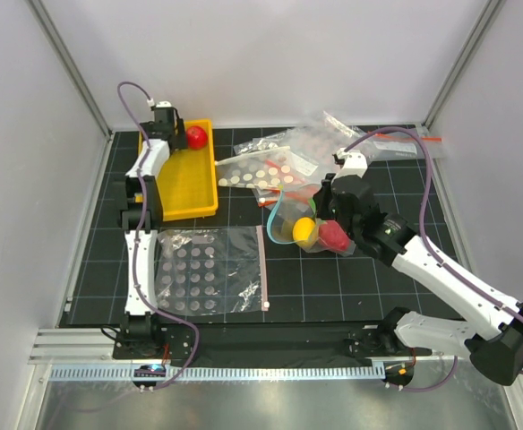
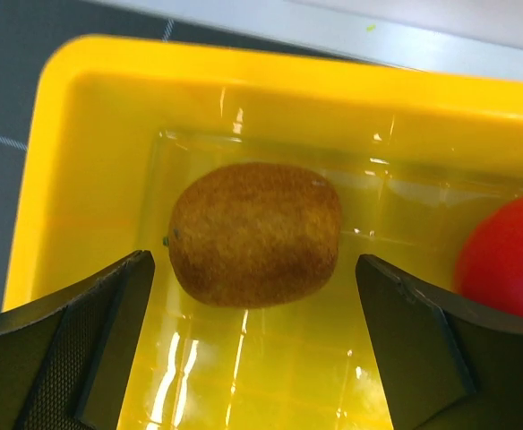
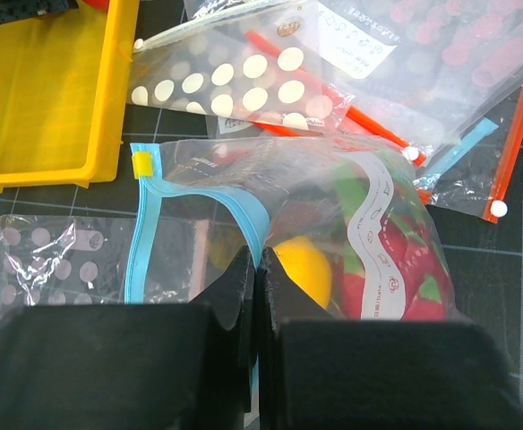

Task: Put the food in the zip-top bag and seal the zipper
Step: Pick up the fake fruit from the bin.

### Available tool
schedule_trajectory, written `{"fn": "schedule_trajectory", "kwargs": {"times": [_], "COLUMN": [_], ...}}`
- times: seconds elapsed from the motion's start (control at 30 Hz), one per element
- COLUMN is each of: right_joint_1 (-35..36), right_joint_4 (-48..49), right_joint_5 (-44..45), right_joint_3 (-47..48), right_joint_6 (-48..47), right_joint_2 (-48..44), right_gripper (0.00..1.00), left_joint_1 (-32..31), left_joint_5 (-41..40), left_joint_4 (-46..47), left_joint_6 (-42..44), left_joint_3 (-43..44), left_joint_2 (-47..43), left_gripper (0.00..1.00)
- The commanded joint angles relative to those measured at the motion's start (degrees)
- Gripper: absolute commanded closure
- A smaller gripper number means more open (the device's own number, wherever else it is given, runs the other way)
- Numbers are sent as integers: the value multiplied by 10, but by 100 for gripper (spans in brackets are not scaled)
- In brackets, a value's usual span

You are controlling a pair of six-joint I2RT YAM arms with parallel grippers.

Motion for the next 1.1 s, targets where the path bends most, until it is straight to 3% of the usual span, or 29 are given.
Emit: {"fn": "schedule_trajectory", "kwargs": {"times": [0.0, 0.1, 0.2, 0.23, 0.4, 0.43, 0.53, 0.83, 1.07], "right_joint_1": [2, 2, 2, 2, 2, 2, 2, 2, 2], "right_joint_4": [37, 37, 37, 36, 35, 34, 34, 35, 45], "right_joint_5": [-3, -7, -9, -9, -6, -5, -6, 2, 9], "right_joint_3": [5, 5, 6, 7, 7, 6, 6, 5, -3], "right_joint_6": [11, 11, 11, 11, 11, 11, 11, 3, -1], "right_joint_2": [-6, -4, 1, 1, -4, -5, -12, -14, -11], "right_gripper": [99, 99, 99, 99, 99, 99, 99, 99, 99], "left_joint_1": [5, 4, 4, 4, 4, 4, 4, -6, -64], "left_joint_5": [-8, -6, 6, 9, 8, 1, -26, 34, 77], "left_joint_4": [3, 11, 22, 24, 28, 26, 29, 43, 15], "left_joint_6": [35, 41, 44, 44, 43, 41, 19, -108, -196], "left_joint_3": [52, 57, 60, 61, 61, 50, 11, -197, -345], "left_joint_2": [19, 22, 24, 24, 24, 19, -22, -235, -374], "left_gripper": [0, 0, 12, 21, 46, 59, 73, 78, 86]}}
